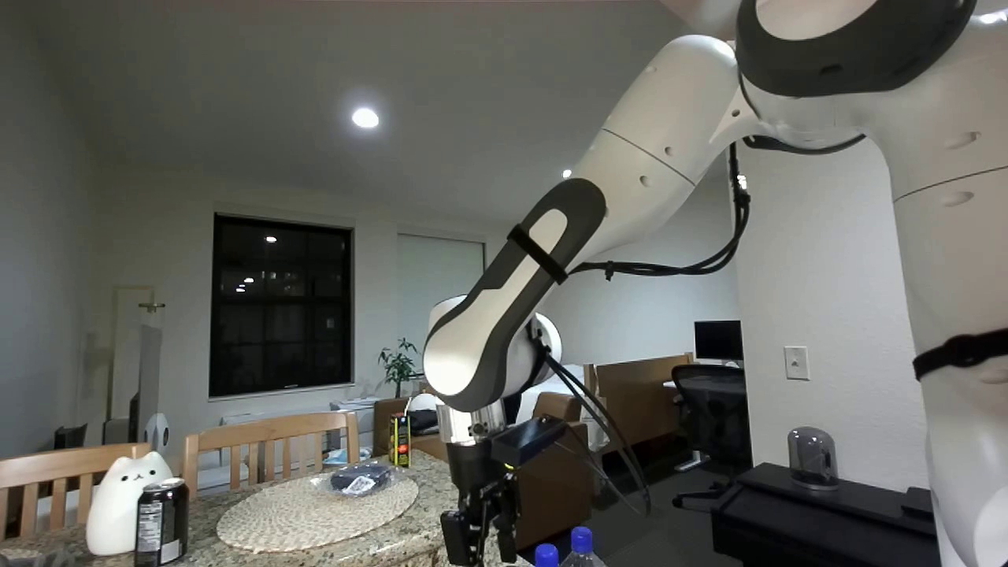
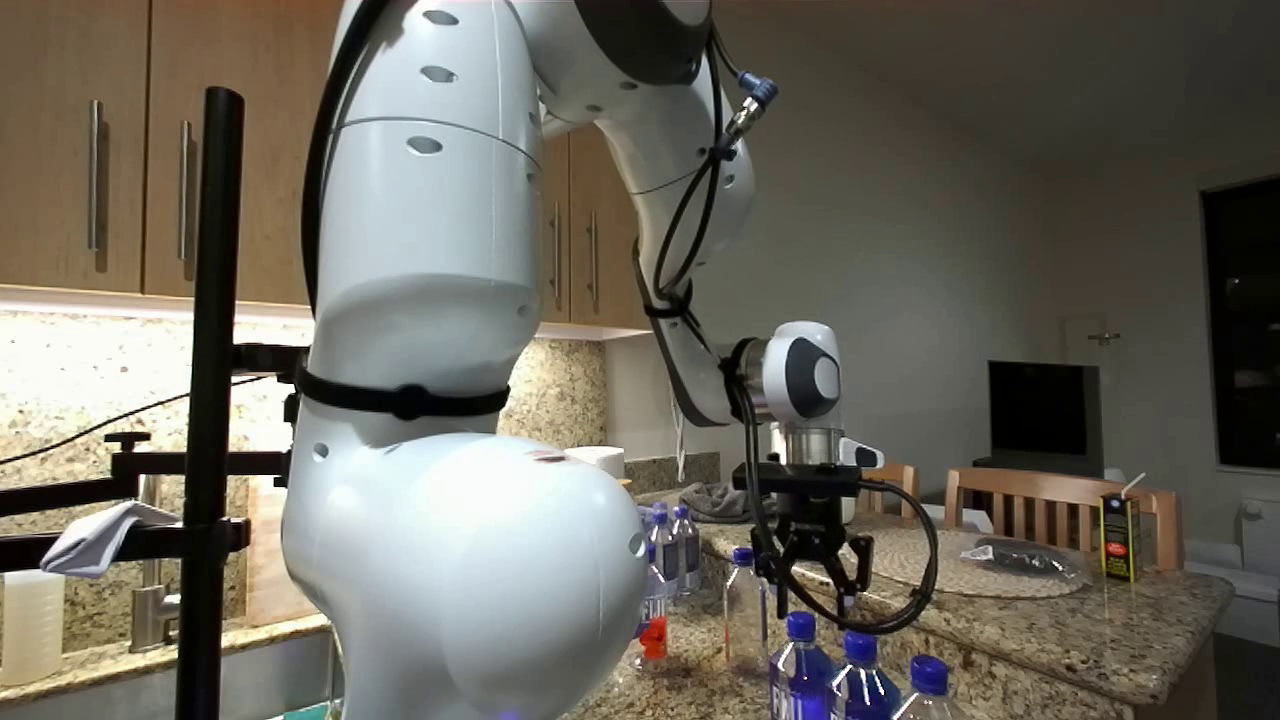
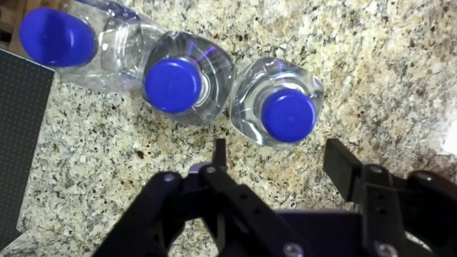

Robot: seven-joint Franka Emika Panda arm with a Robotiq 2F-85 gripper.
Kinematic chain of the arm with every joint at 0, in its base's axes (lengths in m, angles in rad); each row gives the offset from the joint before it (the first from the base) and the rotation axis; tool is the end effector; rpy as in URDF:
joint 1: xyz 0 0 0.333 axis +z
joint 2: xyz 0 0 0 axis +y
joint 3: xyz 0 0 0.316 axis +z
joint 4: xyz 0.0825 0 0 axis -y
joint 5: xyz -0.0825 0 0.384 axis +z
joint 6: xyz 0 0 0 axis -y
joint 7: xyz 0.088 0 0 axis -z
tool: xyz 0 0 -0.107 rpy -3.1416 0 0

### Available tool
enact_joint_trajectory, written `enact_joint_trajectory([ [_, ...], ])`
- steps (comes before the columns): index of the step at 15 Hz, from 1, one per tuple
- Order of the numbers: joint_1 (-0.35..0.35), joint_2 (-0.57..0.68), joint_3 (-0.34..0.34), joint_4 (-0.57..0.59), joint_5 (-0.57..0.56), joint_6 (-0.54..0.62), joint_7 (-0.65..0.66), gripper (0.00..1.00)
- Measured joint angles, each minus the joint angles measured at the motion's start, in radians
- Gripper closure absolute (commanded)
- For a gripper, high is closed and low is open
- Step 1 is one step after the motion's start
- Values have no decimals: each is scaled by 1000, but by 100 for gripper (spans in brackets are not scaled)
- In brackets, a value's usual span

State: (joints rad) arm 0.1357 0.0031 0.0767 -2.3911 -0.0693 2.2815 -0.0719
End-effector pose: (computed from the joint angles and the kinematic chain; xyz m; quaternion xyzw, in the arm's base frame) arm 0.4700 0.0997 0.3070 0.9843 0.1652 -0.0544 0.0287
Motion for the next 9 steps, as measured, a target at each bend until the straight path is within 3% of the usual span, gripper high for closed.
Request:
enact_joint_trajectory([
  [9, 0, -5, 4, 85, -29, -37, 6, 0],
])
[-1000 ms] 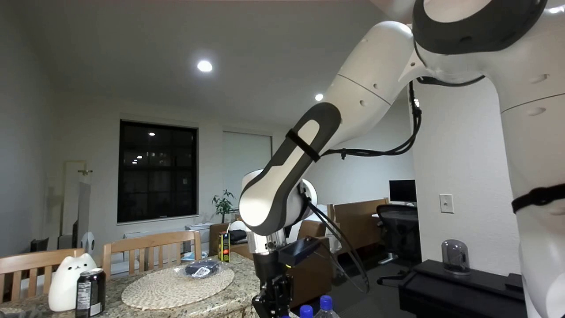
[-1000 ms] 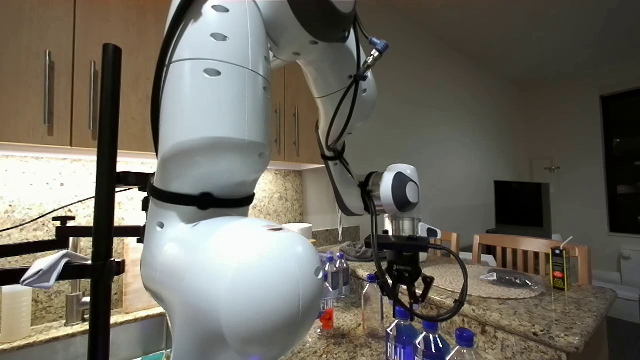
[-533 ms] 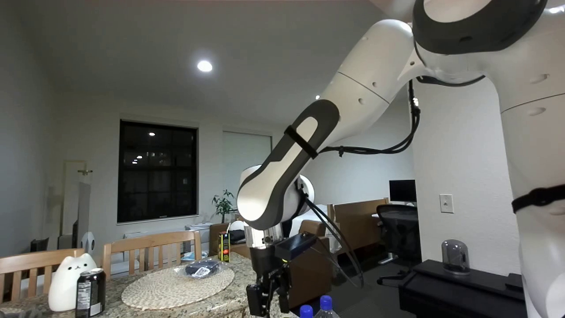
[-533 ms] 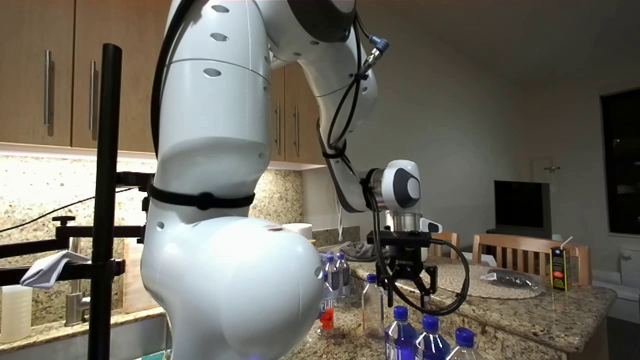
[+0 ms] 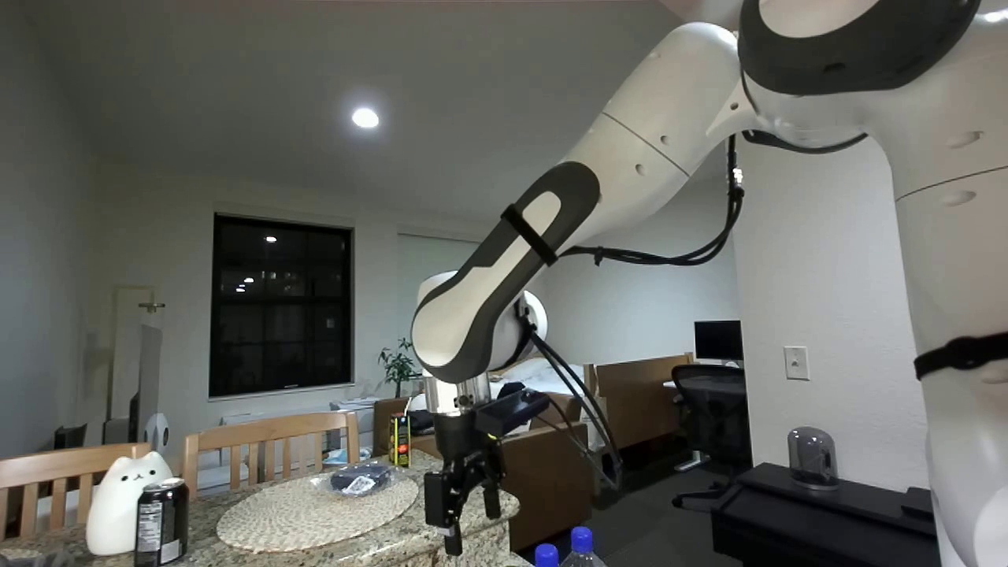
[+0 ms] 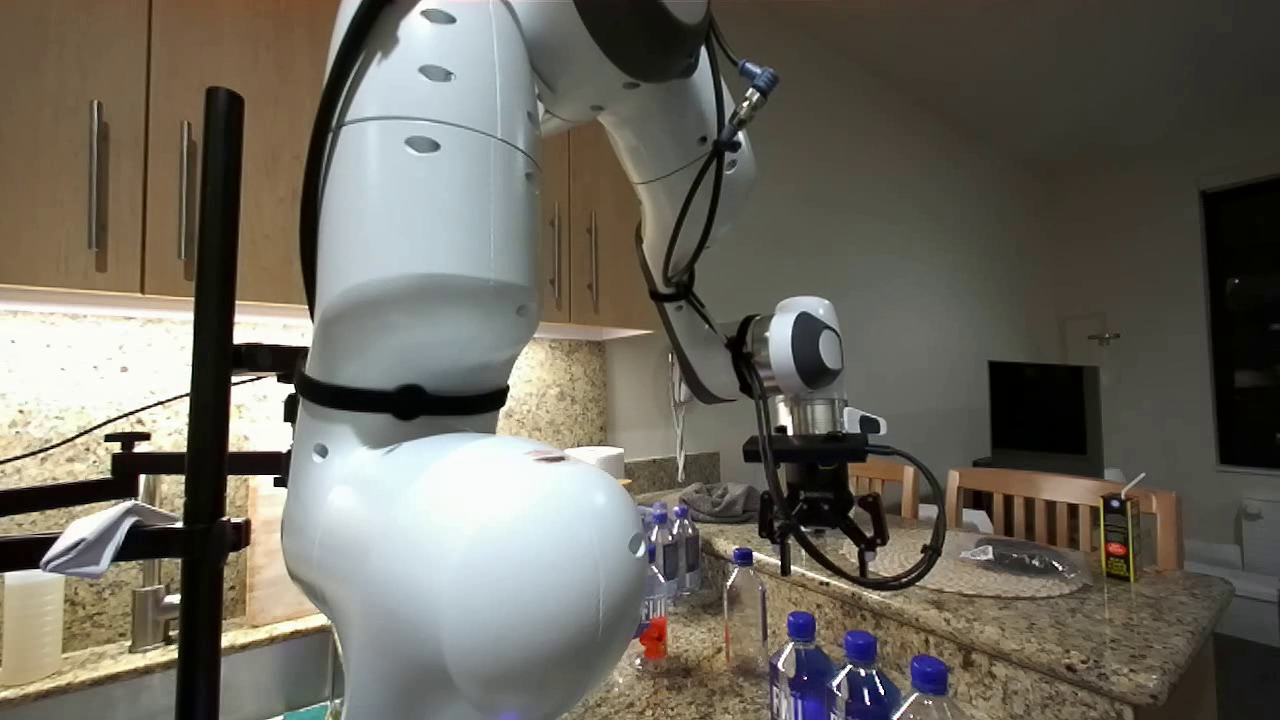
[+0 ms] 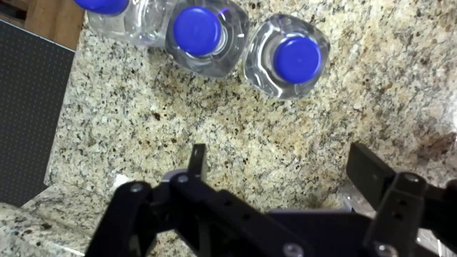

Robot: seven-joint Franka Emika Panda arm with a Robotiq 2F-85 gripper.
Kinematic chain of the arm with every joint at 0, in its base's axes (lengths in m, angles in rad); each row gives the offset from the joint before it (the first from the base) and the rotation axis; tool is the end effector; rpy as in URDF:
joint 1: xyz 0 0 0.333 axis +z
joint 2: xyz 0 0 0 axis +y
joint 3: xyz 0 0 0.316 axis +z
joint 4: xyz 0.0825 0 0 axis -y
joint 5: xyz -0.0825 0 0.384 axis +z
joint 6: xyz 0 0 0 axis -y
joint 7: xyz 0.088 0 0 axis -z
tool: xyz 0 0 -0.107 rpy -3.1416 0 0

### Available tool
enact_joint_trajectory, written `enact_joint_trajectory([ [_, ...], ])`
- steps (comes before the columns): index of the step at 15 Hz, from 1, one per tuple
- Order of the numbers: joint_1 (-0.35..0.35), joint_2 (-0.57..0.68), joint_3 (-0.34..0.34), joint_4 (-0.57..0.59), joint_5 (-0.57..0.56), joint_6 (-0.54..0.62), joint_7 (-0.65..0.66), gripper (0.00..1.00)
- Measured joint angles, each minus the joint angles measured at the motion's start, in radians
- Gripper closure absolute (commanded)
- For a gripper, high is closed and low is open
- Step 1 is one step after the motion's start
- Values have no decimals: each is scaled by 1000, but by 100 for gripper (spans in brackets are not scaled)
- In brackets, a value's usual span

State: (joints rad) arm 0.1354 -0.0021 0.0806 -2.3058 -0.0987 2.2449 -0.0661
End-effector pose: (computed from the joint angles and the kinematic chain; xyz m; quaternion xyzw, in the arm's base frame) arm 0.4930 0.1053 0.3417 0.9839 0.1719 -0.0265 0.0398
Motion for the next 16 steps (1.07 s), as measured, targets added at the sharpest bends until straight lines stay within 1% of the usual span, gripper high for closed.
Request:
enact_joint_trajectory([
  [4, 7, 5, 30, 71, -23, -13, 50, 0],
  [7, 25, 32, 56, 141, -71, -36, 180, 0],
  [10, 55, 84, 78, 226, -102, -135, 370, 0],
  [12, 84, 131, 91, 287, -99, -222, 493, 0],
  [13, 99, 157, 96, 320, -80, -266, 538, 0],
  [14, 109, 180, 98, 349, -65, -294, 561, 0],
  [16, 116, 206, 99, 379, -59, -310, 575, 0],
])
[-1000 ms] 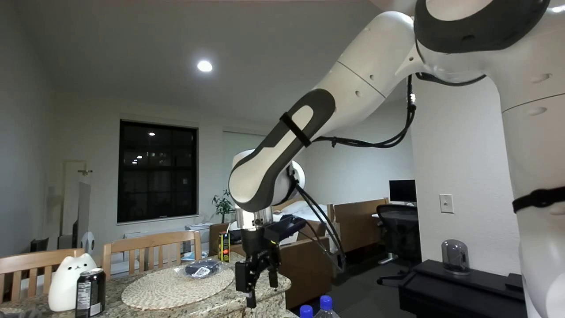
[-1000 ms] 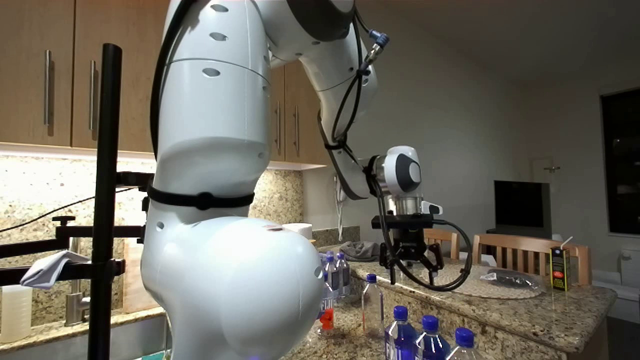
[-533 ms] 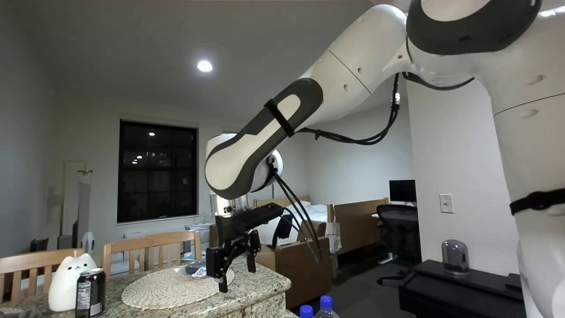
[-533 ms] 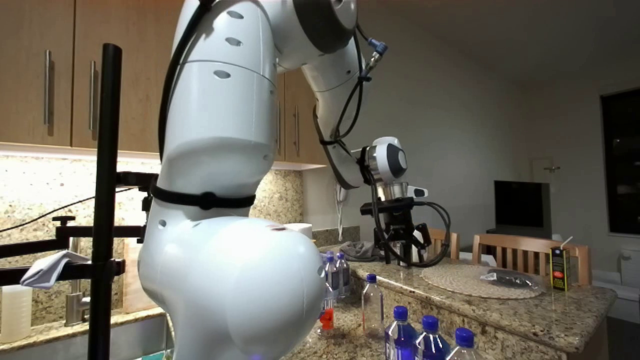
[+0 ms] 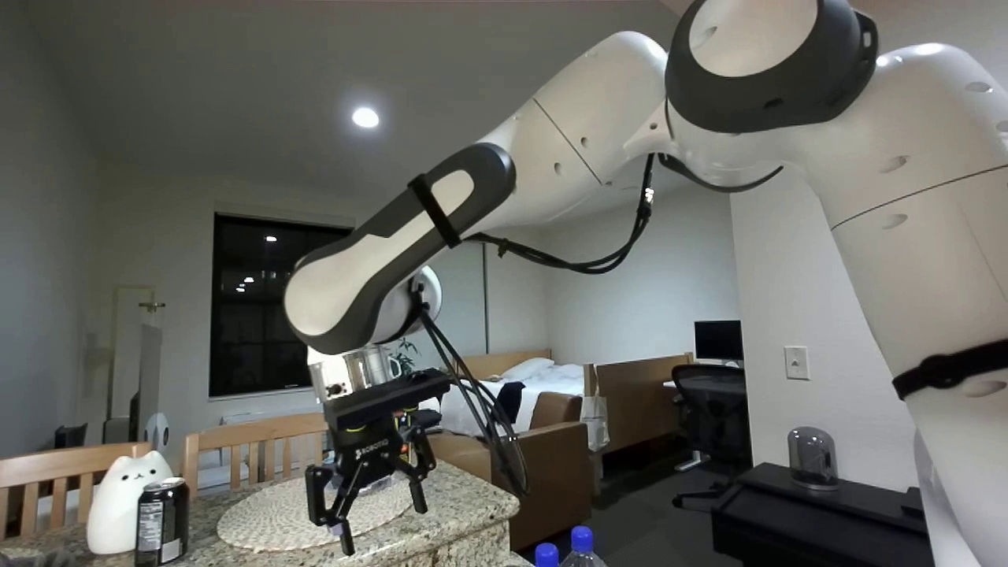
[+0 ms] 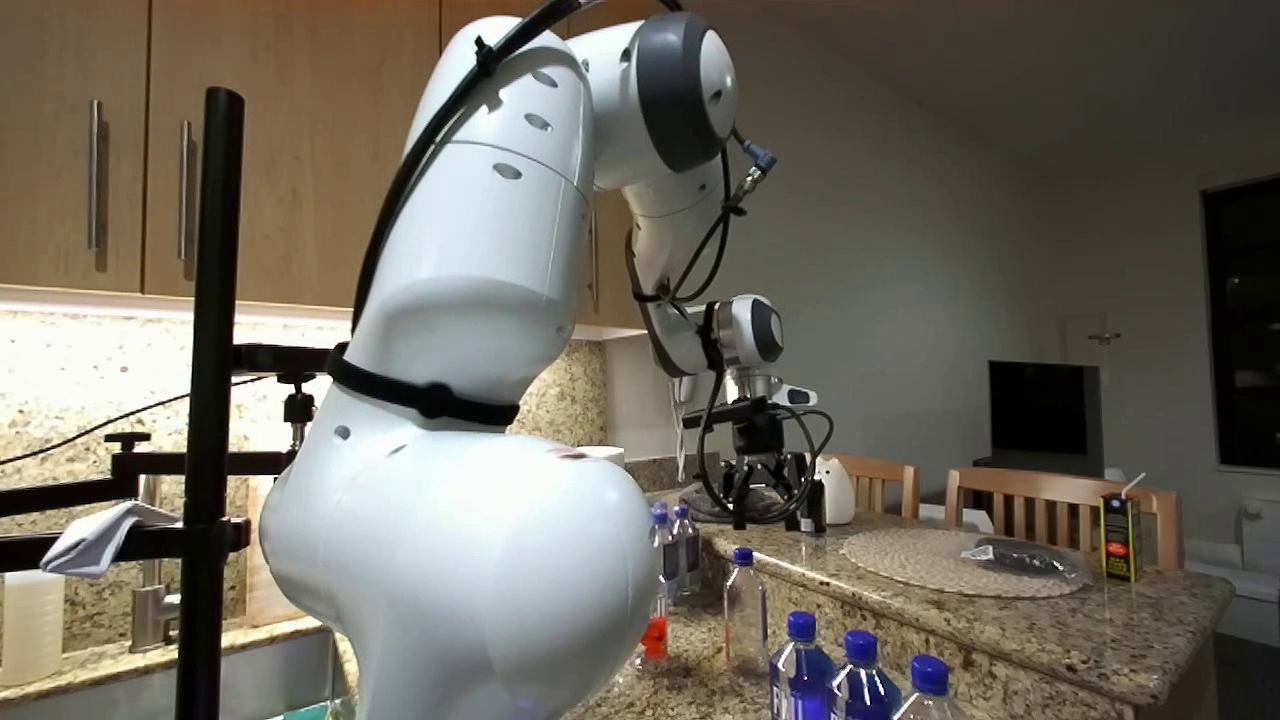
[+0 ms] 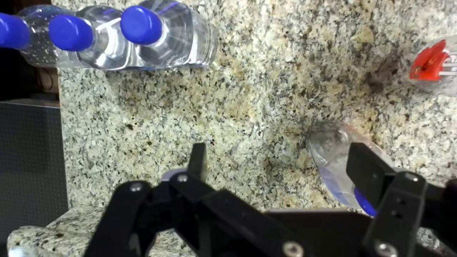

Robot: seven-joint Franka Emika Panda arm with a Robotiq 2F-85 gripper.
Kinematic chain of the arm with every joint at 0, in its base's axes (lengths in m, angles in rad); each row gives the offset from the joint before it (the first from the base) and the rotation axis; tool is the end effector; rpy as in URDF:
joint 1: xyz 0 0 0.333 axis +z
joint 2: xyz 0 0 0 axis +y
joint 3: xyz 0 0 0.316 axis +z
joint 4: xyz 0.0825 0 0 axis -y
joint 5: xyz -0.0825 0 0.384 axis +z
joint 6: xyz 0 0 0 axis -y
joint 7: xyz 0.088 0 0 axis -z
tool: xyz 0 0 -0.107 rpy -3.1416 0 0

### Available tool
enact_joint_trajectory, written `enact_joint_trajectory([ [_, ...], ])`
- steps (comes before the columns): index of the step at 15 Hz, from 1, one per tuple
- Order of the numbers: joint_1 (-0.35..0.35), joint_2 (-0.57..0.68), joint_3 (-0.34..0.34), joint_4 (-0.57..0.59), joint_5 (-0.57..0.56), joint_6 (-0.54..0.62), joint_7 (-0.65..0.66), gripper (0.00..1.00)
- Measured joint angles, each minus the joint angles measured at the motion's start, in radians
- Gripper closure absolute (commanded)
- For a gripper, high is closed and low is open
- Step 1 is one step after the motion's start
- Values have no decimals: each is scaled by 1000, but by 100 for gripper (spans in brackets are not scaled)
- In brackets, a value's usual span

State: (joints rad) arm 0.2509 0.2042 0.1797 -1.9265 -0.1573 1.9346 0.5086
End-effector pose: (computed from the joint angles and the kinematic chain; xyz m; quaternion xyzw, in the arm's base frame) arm 0.5328 0.2290 0.3717 0.9941 -0.0039 -0.0615 0.0898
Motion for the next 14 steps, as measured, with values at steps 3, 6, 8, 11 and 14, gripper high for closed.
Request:
enact_joint_trajectory([
  [3, -1, 6, -4, 6, 0, -2, 0, 0],
  [6, 6, 6, -10, 5, -4, 29, 82, 0],
  [8, 22, 9, -13, 4, -13, 86, 199, 0],
  [11, 59, 29, -15, 6, -41, 137, 403, 0],
  [14, 89, 69, -18, 17, -48, 137, 600, 0],
])
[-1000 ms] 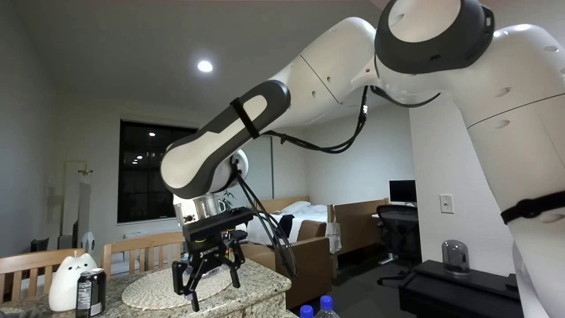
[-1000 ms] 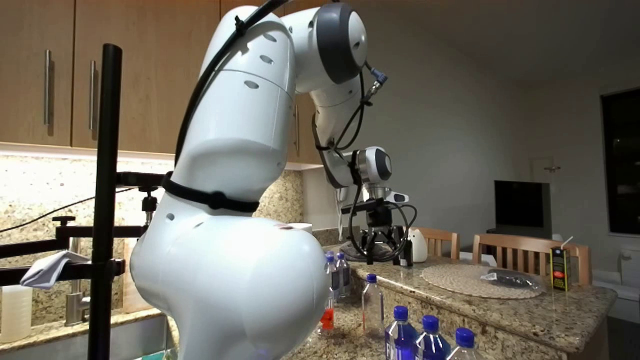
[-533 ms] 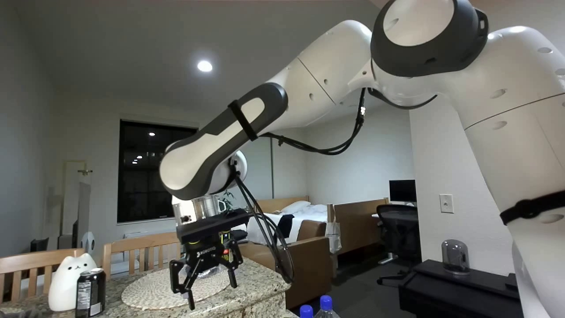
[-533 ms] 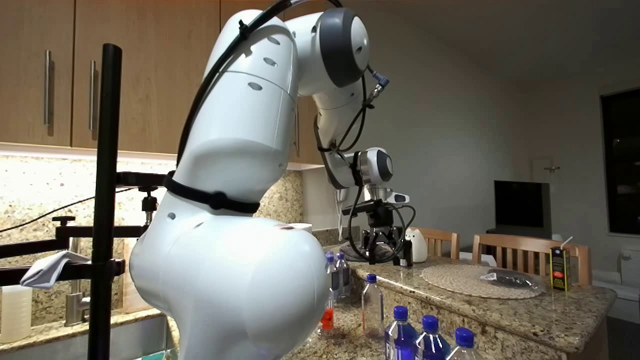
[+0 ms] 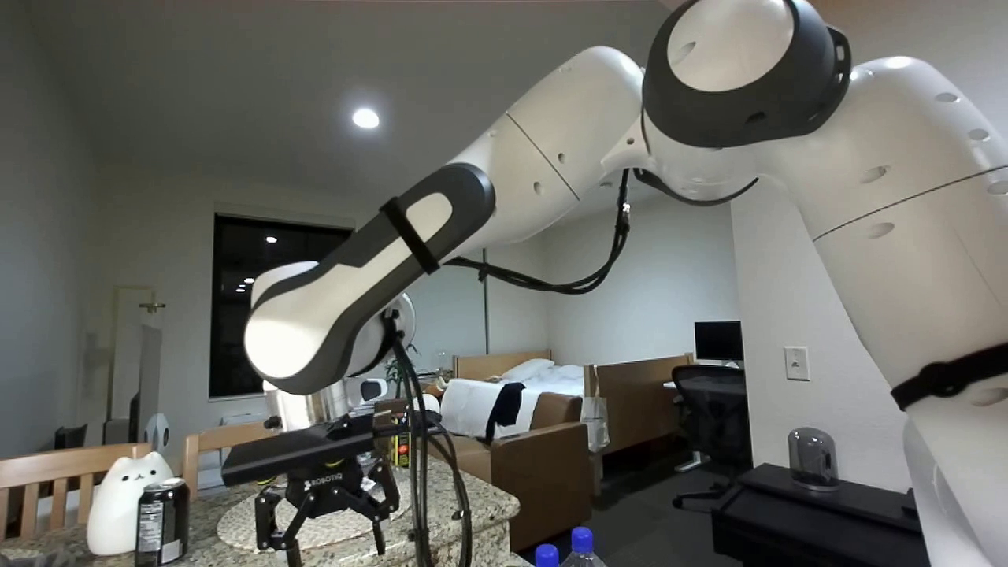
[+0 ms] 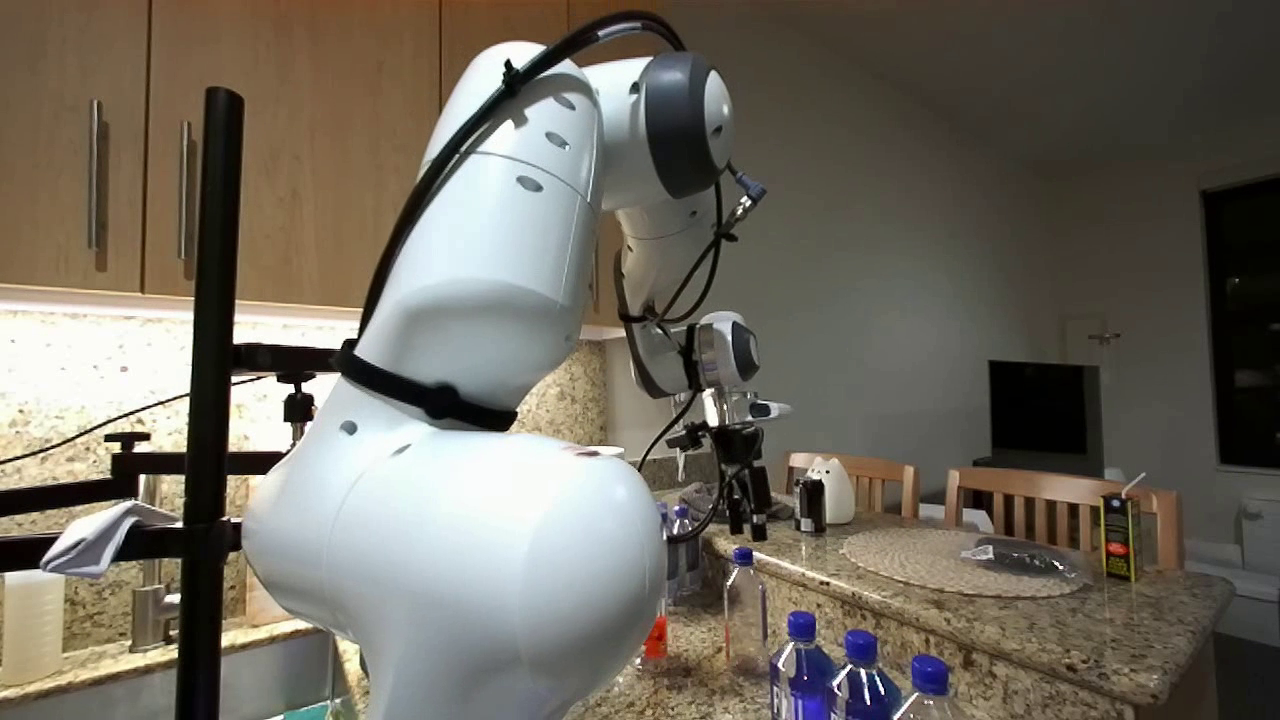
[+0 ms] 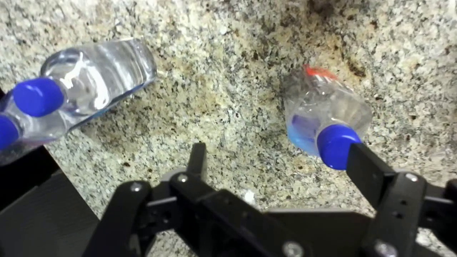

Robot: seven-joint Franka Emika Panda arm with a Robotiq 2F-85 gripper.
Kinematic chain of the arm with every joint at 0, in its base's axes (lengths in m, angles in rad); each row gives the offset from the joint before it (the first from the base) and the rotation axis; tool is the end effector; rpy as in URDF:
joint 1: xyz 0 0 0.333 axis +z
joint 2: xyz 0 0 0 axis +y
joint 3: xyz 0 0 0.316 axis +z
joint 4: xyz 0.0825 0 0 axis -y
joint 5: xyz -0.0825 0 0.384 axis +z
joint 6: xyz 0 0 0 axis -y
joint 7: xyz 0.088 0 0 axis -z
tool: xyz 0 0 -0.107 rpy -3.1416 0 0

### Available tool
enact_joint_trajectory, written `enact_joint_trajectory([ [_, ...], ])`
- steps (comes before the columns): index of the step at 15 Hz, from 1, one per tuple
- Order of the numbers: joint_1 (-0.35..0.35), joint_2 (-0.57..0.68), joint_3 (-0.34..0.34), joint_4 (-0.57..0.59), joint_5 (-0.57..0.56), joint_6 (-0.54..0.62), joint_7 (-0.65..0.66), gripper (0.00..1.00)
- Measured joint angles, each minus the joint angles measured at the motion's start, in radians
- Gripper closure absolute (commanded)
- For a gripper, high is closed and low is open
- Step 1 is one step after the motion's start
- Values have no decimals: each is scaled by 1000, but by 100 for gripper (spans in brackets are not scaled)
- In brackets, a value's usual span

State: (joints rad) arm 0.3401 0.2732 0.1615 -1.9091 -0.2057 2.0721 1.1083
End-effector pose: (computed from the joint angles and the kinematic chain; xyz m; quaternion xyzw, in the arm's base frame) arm 0.5355 0.2768 0.3485 0.9653 -0.2474 0.0111 0.0830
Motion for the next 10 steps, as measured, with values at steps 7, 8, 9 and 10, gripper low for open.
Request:
enact_joint_trajectory([
  [7, 3, 71, -27, 34, 80, 137, 244, 0],
  [8, 3, 77, -31, 39, 89, 160, 257, 0],
  [9, 3, 83, -33, 44, 97, 179, 267, 0],
  [10, 3, 91, -35, 49, 104, 193, 275, 0],
])
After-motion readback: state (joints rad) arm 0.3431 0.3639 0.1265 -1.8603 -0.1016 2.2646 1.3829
